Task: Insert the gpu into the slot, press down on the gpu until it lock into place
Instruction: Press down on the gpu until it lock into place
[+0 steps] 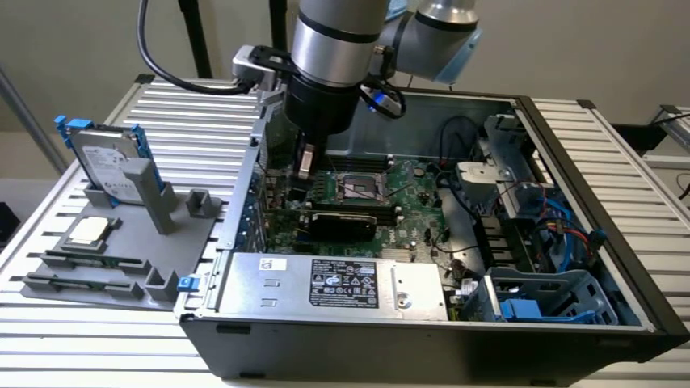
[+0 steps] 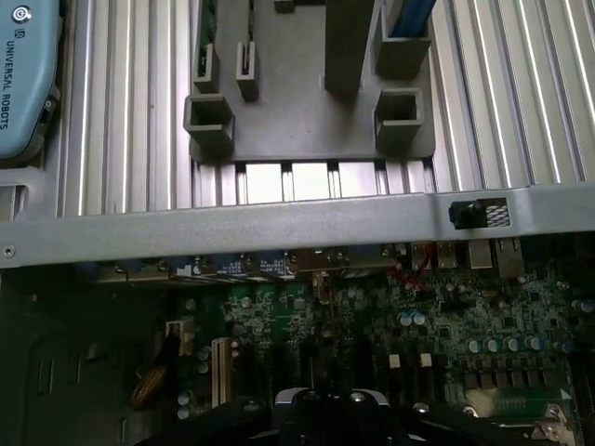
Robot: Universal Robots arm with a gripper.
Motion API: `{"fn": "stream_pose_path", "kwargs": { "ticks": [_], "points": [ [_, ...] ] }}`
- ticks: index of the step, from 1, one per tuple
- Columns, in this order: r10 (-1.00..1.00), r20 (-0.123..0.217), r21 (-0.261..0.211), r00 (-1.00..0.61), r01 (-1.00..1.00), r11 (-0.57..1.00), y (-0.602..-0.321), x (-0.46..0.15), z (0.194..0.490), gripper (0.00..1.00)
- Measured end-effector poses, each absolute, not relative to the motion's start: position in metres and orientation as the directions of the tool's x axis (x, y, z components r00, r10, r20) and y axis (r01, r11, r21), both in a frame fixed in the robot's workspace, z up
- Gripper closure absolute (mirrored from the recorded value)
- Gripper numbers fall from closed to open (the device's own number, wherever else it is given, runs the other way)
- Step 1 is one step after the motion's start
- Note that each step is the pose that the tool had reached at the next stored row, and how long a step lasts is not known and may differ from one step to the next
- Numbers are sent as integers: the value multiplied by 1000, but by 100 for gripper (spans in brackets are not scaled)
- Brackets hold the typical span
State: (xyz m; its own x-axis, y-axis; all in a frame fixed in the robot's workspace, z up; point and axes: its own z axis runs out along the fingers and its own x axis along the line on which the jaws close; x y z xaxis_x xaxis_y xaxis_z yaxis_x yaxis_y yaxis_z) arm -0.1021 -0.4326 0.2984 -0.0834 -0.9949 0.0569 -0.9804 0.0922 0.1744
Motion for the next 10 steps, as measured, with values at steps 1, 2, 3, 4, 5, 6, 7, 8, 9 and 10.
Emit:
{"fn": "stream_pose_path", "kwargs": {
  "ticks": [1,2,3,4,5,6,7,8,9,10],
  "points": [
    [-995,56,168,-83,-982,91,-433,-102,298,89],
    [-995,56,161,-82,-983,90,-433,-101,299,89],
    [-995,55,154,-81,-984,89,-433,-101,299,89],
    [-995,55,147,-81,-985,88,-433,-101,299,89],
    [-995,54,139,-80,-987,87,-433,-101,299,89],
    [-995,53,131,-80,-988,86,-433,-100,299,89],
    [-995,53,123,-79,-989,85,-433,-100,299,89],
    [-996,52,116,-79,-990,84,-433,-100,299,89],
    [-996,52,109,-78,-991,83,-433,-100,299,89],
    [-996,51,101,-78,-991,83,-433,-99,299,89]
  ]
}}
